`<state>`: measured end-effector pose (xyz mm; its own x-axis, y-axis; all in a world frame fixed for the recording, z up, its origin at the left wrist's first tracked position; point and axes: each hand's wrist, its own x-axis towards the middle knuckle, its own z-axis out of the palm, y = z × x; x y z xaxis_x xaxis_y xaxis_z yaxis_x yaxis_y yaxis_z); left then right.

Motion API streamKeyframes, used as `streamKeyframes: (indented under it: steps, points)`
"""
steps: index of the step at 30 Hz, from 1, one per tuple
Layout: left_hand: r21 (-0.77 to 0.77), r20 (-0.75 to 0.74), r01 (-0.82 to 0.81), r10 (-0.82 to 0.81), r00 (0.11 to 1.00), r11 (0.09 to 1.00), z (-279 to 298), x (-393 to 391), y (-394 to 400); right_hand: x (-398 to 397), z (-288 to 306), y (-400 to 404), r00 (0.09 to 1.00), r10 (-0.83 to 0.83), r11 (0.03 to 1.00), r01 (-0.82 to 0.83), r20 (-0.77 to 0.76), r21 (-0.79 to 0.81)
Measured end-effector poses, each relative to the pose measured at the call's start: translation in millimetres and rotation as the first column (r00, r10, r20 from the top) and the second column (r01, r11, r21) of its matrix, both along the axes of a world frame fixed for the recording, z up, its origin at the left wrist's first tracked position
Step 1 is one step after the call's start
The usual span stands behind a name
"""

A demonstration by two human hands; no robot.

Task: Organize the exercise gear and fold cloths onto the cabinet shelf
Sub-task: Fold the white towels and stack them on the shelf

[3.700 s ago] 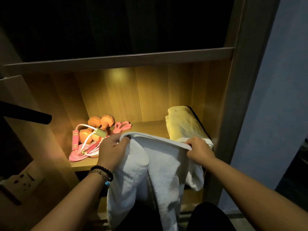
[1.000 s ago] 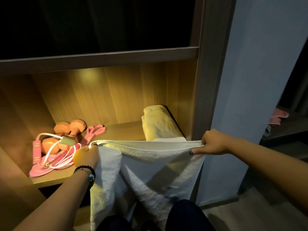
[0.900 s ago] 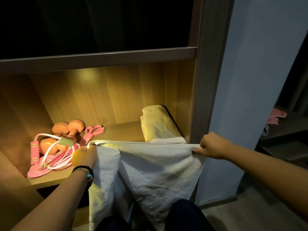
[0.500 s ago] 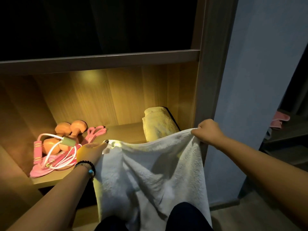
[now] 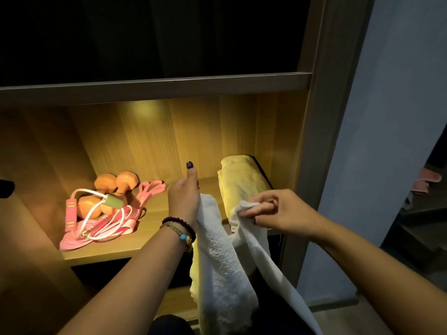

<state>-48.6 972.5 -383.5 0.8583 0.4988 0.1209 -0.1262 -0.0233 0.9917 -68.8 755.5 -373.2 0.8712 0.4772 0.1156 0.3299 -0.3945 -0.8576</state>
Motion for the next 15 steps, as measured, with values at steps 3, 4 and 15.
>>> streamKeyframes:
  steps: [3,4,15]
  points:
    - [-0.089,-0.005,0.022,-0.023,1.0,0.996,-6,-1,-1,-3,3,1,0.945,0.012,0.963,0.078,0.326,-0.259]
    - [-0.106,-0.003,0.036,-0.036,0.999,0.994,-7,-2,-2,-4,3,1,0.925,0.018,0.965,0.083,0.38,-0.248]
    - [0.121,0.4,0.153,-0.189,0.897,0.981,29,-69,-16,-21,-5,52,0.874,0.292,0.951,-0.307,0.389,-0.024]
